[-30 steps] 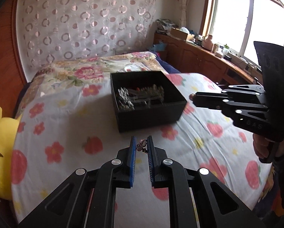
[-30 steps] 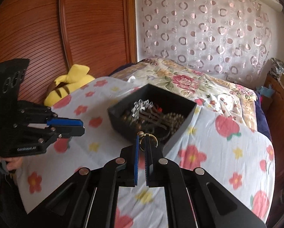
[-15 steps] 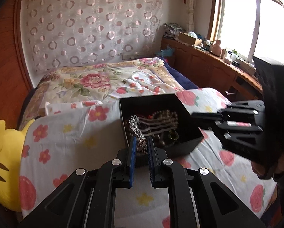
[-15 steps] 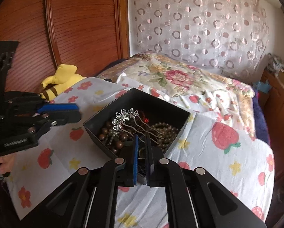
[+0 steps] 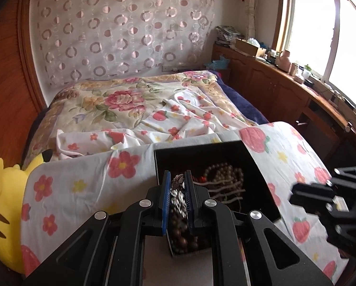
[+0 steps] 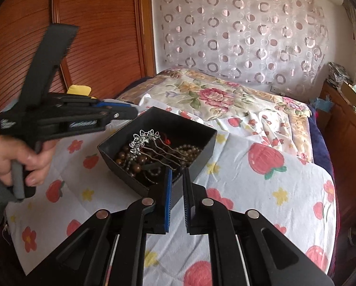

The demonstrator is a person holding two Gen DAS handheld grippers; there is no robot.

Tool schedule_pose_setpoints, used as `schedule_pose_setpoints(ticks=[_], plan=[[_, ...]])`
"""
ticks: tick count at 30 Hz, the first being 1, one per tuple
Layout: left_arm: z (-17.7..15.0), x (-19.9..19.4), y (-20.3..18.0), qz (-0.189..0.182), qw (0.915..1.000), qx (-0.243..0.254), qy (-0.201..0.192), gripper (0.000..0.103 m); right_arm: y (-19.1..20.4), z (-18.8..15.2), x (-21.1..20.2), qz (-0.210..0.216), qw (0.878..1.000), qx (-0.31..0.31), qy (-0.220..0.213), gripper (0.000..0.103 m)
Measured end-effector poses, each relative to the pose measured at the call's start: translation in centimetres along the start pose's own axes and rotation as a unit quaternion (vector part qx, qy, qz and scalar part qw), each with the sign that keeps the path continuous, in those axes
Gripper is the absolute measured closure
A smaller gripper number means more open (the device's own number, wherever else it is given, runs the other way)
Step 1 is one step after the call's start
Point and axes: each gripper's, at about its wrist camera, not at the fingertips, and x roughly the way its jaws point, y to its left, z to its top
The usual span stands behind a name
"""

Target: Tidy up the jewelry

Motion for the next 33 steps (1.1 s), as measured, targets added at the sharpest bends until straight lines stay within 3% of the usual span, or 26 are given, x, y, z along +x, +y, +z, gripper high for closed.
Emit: schedule_pose_setpoints(ticks=[1,3,8,10,12,23,25,29,31,33], plan=[[0.1,0.0,-0.1,0.002,1.0000,0.000,-0.002,0.092,0.0,-0.2,-0.2,-0.001,1.000,0.001,-0.002,0.093],[0.1,-0.2,-0.1,0.007,0.9999,-0.002,-0.008,0.077,0.1,-0.5,-0.6,0.000,1.000,0.004,-0.008,0.093],[-0.6,-1.6,-0.4,0.017,0.9994,0.001,-0.029,0.051,0.6,-1.0,-1.5,-0.005,1.000,0.013,-0.021,0.093],[-1.1,-2.7,-0.8,0.024,0.9988,0.007,-0.042,0.045,0.9,-1.3,-2.1,-0.008,0.999,0.015,-0.030,0.092],[-2.0,-4.3,-1.1,0.032,0.9975,0.011,-0.062,0.031,1.1,-1.7,-3.0,-0.008,0.999,0.023,-0.043,0.088],[-7.1,-11.1,-3.7,0.059,0.9911,0.018,-0.118,0.015,2.7,-3.4,-7.8,-0.018,0.994,0.036,-0.099,0.068],[-7.8,-12.5,-4.2,0.055,0.9901,0.022,-0.128,0.012,3.2,-3.8,-8.8,-0.025,0.993,0.037,-0.110,0.054],[-9.3,-14.8,-5.2,0.056,0.9873,0.021,-0.147,0.008,4.7,-5.3,-10.9,-0.043,0.989,0.042,-0.137,0.036],[-9.9,-15.7,-5.5,0.055,0.9867,0.016,-0.152,0.008,5.1,-6.1,-11.8,-0.055,0.986,0.052,-0.147,0.017],[-10.7,-16.5,-5.6,0.055,0.9864,0.008,-0.155,0.008,5.2,-6.9,-12.6,-0.065,0.983,0.063,-0.157,0.006]])
